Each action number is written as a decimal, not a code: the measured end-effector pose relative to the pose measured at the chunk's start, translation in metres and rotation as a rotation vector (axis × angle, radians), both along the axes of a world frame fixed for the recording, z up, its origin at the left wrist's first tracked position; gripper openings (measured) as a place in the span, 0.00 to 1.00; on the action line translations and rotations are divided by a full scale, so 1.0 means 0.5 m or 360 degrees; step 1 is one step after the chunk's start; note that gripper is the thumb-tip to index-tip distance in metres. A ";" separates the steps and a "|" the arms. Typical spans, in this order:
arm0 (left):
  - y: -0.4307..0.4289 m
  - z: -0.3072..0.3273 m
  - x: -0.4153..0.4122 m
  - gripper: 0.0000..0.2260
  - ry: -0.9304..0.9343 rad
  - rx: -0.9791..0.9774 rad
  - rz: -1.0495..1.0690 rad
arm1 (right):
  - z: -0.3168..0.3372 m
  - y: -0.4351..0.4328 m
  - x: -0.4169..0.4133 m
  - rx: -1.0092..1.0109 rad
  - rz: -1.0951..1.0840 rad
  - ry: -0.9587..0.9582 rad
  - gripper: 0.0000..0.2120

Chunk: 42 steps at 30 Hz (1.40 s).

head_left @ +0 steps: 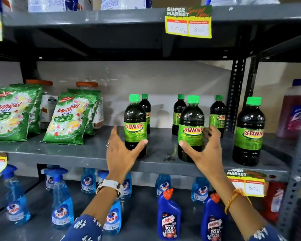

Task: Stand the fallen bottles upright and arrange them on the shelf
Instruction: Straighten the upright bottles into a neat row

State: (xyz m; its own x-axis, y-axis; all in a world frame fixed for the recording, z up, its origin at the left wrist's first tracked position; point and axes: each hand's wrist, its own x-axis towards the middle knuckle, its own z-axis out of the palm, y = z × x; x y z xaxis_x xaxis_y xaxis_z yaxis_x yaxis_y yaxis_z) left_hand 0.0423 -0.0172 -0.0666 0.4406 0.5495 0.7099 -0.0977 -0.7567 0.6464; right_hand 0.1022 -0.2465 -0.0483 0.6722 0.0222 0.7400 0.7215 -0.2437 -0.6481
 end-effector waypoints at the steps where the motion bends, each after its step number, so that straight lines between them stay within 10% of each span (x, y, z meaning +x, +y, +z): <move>1: -0.004 0.002 -0.008 0.46 -0.0139 -0.0011 -0.0023 | -0.001 -0.013 -0.016 0.0023 -0.0071 -0.0161 0.43; 6: -0.126 0.041 -0.028 0.34 -0.0719 0.0311 -0.0162 | 0.070 -0.147 -0.011 0.0258 -0.0571 -0.0953 0.34; 15: -0.276 0.038 0.076 0.50 0.0183 0.0305 -0.0215 | 0.012 -0.295 0.097 -0.0057 -0.0111 0.0460 0.56; 21: -0.269 0.011 0.103 0.45 0.0357 0.0326 -0.0139 | -0.011 -0.300 0.121 -0.0395 -0.0274 0.0362 0.26; 42: -0.275 0.005 0.099 0.40 0.0326 0.0385 -0.0126 | -0.014 -0.308 0.129 -0.0522 -0.0389 0.0356 0.34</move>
